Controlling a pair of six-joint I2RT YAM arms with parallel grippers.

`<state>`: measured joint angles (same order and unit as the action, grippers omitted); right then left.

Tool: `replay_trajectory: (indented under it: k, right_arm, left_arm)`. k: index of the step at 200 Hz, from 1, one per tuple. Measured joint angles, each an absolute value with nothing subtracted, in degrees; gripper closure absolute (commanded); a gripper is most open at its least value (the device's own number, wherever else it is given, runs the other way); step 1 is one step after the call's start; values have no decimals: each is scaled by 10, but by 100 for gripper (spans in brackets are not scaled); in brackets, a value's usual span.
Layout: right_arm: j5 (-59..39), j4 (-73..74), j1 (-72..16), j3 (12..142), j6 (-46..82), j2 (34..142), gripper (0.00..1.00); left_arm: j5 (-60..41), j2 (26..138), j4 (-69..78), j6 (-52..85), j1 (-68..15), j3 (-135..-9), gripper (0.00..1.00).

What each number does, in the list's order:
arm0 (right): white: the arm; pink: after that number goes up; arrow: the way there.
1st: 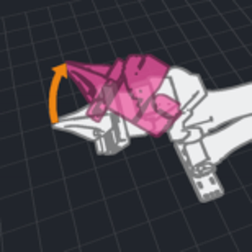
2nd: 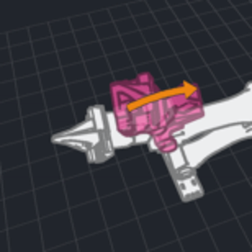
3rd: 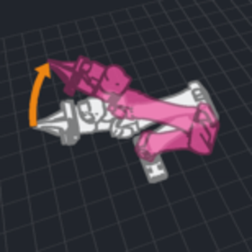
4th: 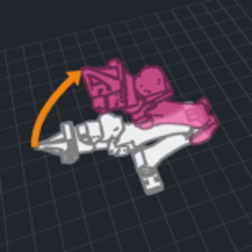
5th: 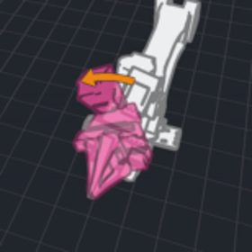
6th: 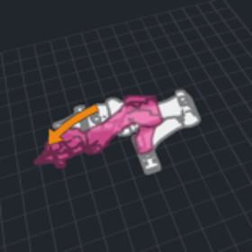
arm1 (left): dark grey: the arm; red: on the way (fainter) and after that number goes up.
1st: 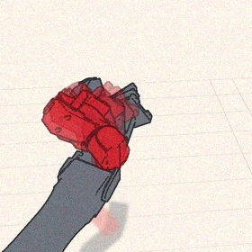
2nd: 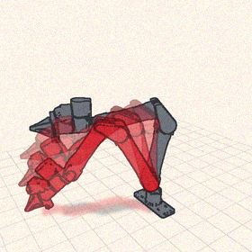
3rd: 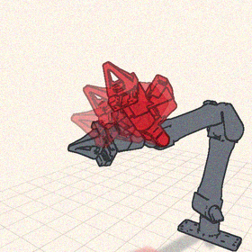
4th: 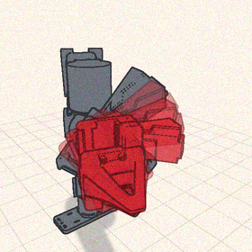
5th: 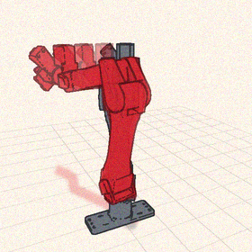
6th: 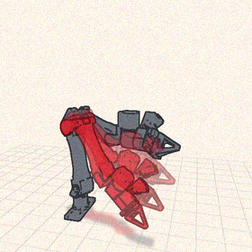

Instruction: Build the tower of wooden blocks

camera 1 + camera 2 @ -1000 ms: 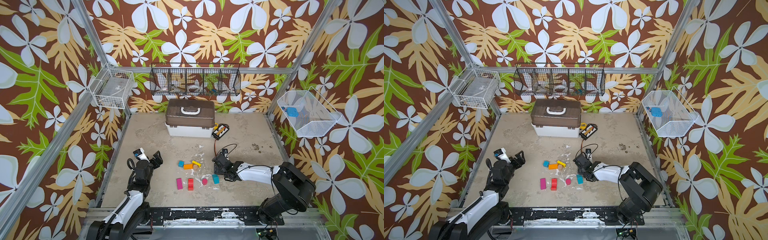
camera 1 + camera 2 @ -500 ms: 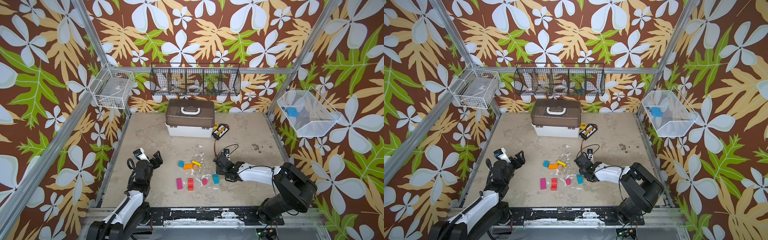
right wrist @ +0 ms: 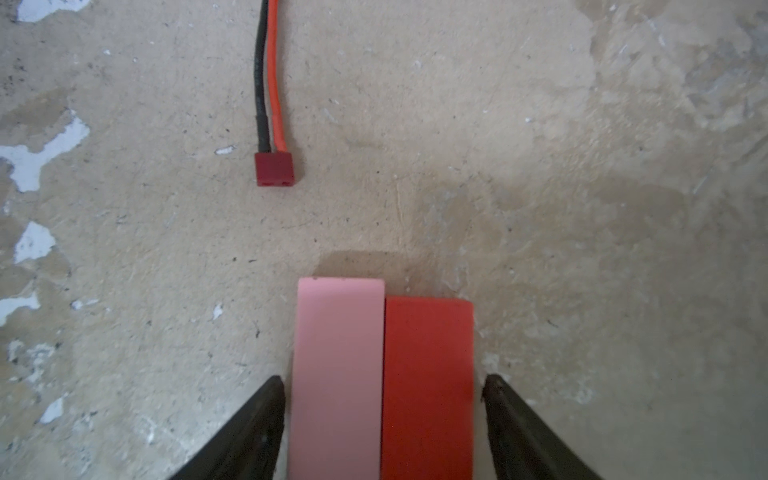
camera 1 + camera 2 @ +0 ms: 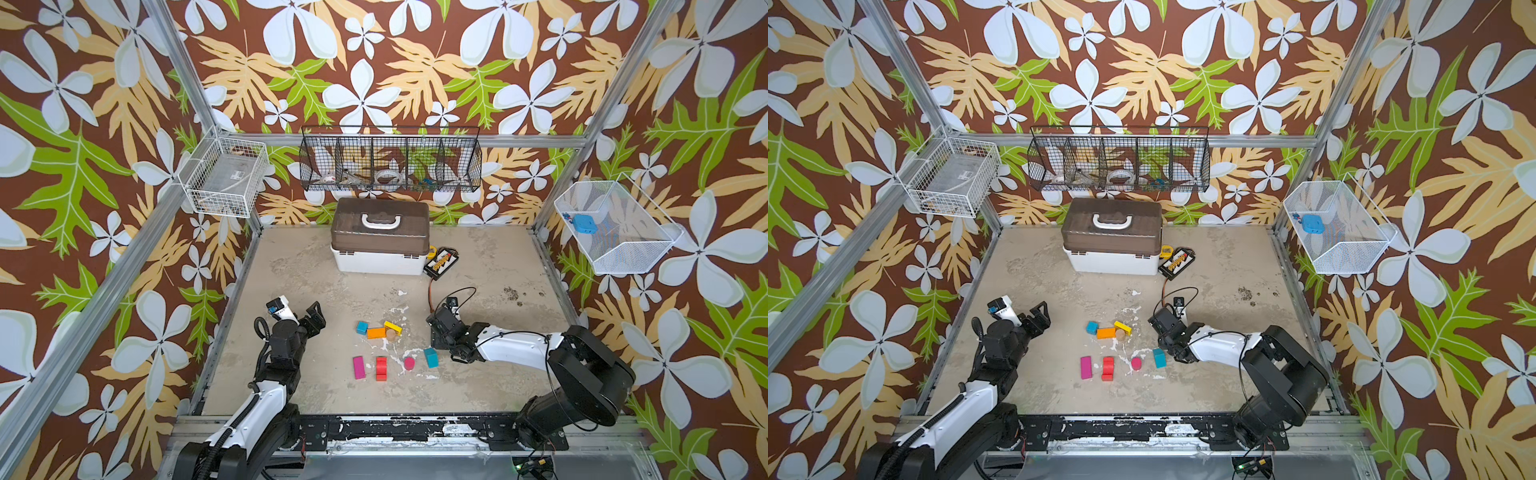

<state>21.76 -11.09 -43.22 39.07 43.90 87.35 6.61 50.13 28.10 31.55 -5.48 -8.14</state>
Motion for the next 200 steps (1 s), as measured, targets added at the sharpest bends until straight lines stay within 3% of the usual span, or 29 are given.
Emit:
replay_trajectory:
  k: [72,142,200]
  right_arm:
    - [201,-130,-435,314,439,729,24]
    - [177,-132,-404,227,450,633,45]
    - [148,-114,-383,227,447,652,54]
  left_arm:
    - [66,501,281,316,-55,-81,13]
    - [66,502,281,316,-55,-81,13]
    - [66,502,281,316,-55,-81,13]
